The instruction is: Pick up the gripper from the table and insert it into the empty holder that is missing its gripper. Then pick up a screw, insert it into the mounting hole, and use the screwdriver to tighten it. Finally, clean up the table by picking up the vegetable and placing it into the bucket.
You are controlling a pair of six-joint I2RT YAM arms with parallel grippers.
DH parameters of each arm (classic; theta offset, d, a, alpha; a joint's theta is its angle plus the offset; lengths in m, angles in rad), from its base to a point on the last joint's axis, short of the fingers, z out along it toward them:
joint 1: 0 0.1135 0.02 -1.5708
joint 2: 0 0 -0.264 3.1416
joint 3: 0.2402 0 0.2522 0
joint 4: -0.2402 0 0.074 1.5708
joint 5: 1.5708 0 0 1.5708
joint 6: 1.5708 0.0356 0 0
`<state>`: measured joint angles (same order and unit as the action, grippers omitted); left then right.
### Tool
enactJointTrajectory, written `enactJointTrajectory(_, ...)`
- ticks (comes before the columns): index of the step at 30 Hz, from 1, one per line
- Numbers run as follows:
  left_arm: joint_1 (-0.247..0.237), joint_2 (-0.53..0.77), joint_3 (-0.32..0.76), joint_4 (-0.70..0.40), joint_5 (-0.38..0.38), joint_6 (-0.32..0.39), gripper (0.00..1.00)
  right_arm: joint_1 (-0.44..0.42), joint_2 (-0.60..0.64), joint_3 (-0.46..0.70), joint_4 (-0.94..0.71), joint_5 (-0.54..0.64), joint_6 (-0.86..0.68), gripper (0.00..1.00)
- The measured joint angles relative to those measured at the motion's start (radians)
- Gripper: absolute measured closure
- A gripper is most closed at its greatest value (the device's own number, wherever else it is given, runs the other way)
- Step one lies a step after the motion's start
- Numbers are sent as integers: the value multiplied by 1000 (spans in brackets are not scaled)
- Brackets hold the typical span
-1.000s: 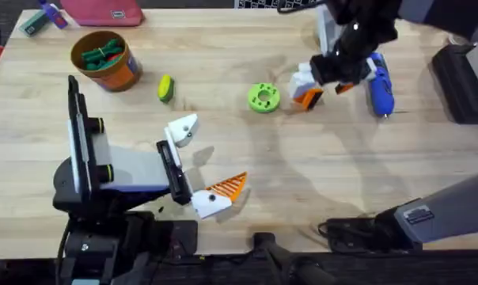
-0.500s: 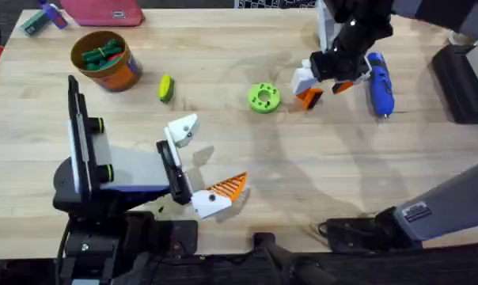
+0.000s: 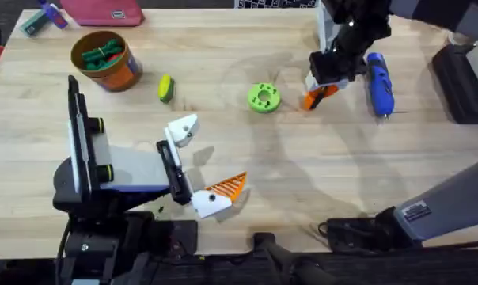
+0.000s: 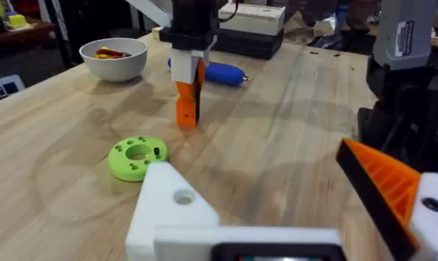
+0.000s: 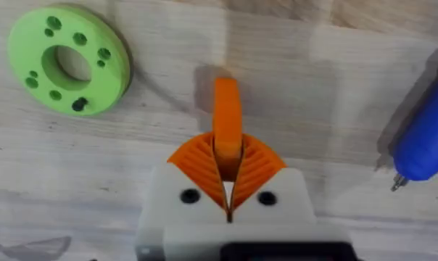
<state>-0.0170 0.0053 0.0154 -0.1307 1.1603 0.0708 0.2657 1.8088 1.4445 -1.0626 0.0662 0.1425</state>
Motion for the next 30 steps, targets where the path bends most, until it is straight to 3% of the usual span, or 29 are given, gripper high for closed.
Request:
enactJointTrajectory(9,0,0,0,0,0,0,15,8,-19,0,0,-42,9,989)
enactJointTrajectory(19,0,0,0,0,0,0,15,31,-284,-15,156,-261,86,991)
enactJointTrajectory(30,0,0,0,0,0,0,15,31,-554,-429,653,-706,234,992)
